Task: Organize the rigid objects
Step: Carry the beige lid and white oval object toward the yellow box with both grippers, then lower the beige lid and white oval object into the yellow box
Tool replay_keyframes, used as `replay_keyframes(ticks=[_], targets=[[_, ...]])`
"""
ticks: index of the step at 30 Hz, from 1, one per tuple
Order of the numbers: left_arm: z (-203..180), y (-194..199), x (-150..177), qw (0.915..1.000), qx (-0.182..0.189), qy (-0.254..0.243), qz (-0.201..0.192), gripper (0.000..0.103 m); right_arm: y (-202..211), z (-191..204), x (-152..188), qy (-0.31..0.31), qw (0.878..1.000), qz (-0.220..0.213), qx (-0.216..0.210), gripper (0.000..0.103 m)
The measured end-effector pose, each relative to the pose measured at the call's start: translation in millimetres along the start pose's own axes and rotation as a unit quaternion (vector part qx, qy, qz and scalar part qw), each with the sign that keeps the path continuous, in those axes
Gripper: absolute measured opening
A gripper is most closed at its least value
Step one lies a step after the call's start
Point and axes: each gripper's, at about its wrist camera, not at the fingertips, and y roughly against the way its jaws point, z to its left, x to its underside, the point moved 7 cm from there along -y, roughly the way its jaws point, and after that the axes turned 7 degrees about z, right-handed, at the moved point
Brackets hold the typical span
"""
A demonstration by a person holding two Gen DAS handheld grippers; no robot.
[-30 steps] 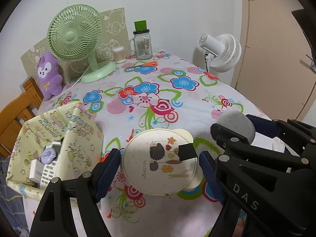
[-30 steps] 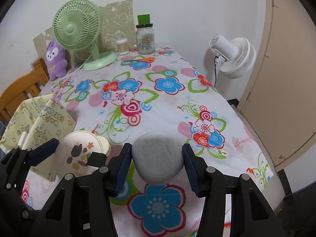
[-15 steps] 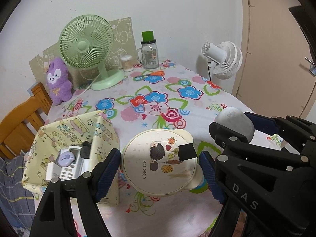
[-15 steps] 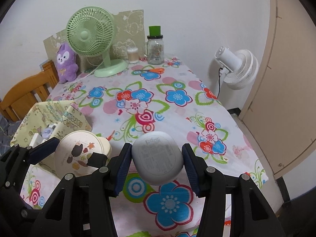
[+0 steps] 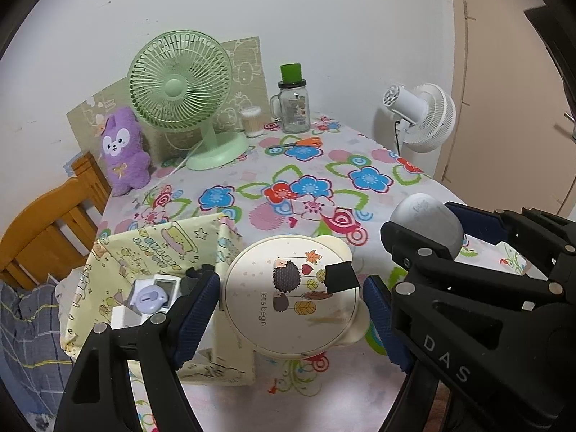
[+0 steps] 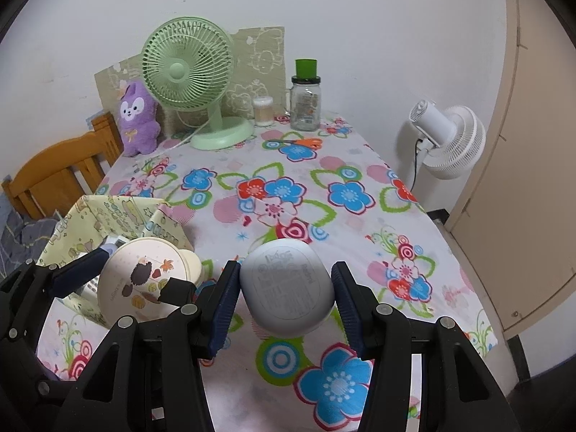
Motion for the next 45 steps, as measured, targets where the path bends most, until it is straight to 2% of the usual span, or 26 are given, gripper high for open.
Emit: replay_keyframes(ticks=[45], targets=[[100.7, -33.6, 10.1, 0.9987, -0.007, 0.033, 0.039, 0.083, -47.2, 111.3, -30.6, 0.068, 0.997, 0.021, -0.027, 0.055]])
